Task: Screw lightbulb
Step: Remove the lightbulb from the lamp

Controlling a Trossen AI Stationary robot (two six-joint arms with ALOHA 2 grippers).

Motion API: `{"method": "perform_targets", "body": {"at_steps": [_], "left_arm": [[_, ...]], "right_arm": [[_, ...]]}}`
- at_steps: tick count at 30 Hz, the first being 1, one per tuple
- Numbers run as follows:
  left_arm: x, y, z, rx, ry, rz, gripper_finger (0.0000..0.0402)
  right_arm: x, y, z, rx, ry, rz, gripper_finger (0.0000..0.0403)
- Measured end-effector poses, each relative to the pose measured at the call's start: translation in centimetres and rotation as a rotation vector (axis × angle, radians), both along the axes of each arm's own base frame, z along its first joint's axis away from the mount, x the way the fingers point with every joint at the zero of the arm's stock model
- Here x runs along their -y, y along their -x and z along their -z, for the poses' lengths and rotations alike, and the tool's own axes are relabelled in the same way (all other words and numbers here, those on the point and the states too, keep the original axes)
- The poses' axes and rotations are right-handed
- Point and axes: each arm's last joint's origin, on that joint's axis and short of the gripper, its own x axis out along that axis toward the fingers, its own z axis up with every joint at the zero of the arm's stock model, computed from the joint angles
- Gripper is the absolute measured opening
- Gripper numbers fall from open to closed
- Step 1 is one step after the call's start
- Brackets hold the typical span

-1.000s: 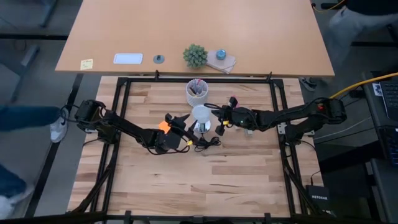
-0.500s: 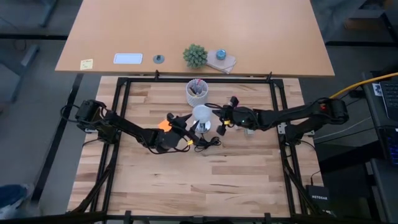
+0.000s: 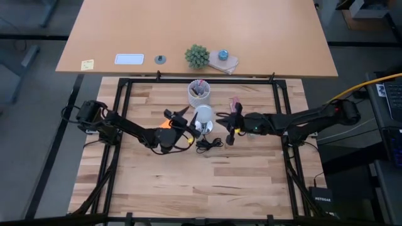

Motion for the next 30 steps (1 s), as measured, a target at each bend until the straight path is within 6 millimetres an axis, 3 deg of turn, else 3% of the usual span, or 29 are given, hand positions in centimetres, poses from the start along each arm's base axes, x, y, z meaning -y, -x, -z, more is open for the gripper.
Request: {"method": "perform_targets", "body": {"at_steps": [10,30], "left_arm": [[-2.5,-0.1,0.9,-0.066,0.008,-0.078,0.0205],[-2.1,-0.1,1.8,-0.031,0.085,-0.010,0.0205]], "right_arm": [[-0.2,-1.7,2.2,-0.048,0.030,0.016,0.0003],[2.1,-2.1,2.7,-0.052,0.040,0.106,0.0003]]}}
